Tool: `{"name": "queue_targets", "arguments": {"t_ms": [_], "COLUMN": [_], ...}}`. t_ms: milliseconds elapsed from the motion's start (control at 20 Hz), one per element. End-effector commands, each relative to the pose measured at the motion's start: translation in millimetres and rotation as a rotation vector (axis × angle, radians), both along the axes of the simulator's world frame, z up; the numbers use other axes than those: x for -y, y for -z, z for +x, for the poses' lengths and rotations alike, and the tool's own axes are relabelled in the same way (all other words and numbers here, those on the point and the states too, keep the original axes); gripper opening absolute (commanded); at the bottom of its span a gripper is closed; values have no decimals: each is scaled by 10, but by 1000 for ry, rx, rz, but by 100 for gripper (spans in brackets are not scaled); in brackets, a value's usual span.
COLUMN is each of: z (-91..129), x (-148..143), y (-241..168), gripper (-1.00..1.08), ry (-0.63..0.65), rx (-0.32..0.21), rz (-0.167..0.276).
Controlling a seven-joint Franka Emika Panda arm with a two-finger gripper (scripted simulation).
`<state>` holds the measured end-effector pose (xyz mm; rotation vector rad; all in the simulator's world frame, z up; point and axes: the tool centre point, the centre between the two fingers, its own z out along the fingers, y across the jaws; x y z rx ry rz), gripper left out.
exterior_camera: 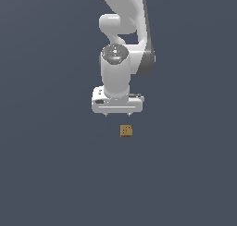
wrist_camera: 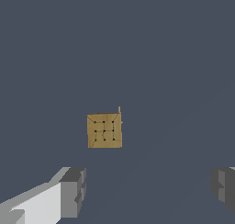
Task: Pick up the object and move it to a goal position.
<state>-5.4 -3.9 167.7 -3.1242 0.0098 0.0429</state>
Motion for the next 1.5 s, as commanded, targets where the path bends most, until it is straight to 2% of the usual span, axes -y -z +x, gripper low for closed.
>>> {"name": "queue_targets", "arguments": {"t_ms": [0, 450, 750, 1050, 1450], "z": [0, 28, 31, 57, 66], "x": [0, 160, 146, 20, -301], "y": [0, -2, 24, 248, 806], "gripper": [100, 100, 100, 100, 100], "ry": [0, 18, 16, 3, -29], "rx": [0, 6, 7, 12, 23], "rz": [0, -34, -34, -32, -22]}}
